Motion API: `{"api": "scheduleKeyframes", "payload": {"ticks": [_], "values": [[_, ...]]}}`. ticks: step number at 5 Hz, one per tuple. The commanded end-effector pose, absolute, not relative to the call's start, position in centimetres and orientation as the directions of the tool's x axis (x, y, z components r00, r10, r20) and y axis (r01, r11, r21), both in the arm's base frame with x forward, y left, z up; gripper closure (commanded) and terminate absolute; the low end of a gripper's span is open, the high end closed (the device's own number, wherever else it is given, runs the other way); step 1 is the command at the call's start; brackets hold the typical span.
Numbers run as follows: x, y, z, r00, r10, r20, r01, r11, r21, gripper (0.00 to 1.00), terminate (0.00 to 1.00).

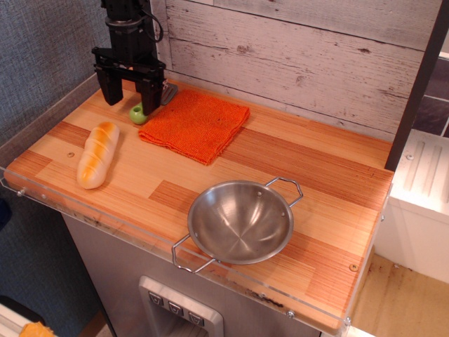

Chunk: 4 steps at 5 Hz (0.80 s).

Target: Move green spatula directly above silver bowl.

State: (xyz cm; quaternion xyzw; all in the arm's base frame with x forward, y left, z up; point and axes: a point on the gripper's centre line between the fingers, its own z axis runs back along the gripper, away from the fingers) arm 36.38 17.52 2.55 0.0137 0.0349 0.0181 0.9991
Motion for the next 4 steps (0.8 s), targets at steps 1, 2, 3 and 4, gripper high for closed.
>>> {"api": "scheduleKeyframes", "payload": {"ticks": [1, 2, 3, 4], "values": [[36.6, 18.2, 3.2, 0.997, 0.044, -0.056, -0.041, 0.998, 0.054, 0.0, 0.0], [36.6, 17.9, 2.3, 0.996, 0.039, -0.075, -0.036, 0.998, 0.051, 0.0, 0.0], [36.3, 17.9, 1.8, 0.995, 0.048, -0.093, -0.043, 0.997, 0.059, 0.0, 0.0], [36.0, 17.9, 2.2, 0.994, 0.067, -0.087, -0.063, 0.997, 0.052, 1.0, 0.0]]}}
